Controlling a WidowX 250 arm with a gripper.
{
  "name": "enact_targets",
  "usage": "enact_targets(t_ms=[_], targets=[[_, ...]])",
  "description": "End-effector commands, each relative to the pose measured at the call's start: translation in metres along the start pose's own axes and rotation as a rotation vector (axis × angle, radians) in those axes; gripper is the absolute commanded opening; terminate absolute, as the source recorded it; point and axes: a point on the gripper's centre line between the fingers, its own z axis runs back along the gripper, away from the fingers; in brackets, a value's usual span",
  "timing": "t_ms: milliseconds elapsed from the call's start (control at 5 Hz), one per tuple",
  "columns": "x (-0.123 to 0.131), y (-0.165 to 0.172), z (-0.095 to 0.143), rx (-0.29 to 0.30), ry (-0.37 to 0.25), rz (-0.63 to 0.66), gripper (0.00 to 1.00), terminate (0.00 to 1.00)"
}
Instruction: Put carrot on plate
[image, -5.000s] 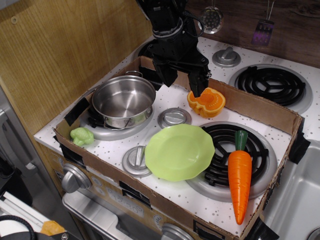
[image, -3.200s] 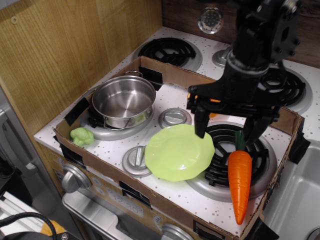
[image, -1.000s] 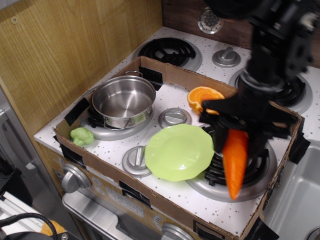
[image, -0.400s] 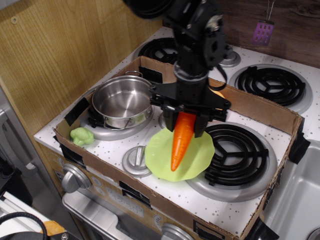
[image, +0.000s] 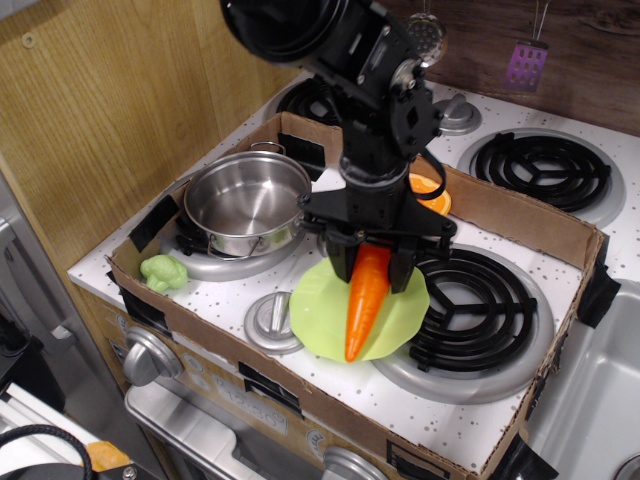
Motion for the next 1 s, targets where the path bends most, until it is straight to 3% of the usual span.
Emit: enact_targets(t_ms=[0, 400, 800], targets=[[0.011, -0.006, 0.013, -0.011, -0.039, -0.004, 1.0, 0.0], [0.011, -0.007, 0.027, 0.039, -0.07, 0.012, 1.0, 0.0], [0.023, -0.016, 0.08, 0.203, -0.083, 0.007, 1.0, 0.0]])
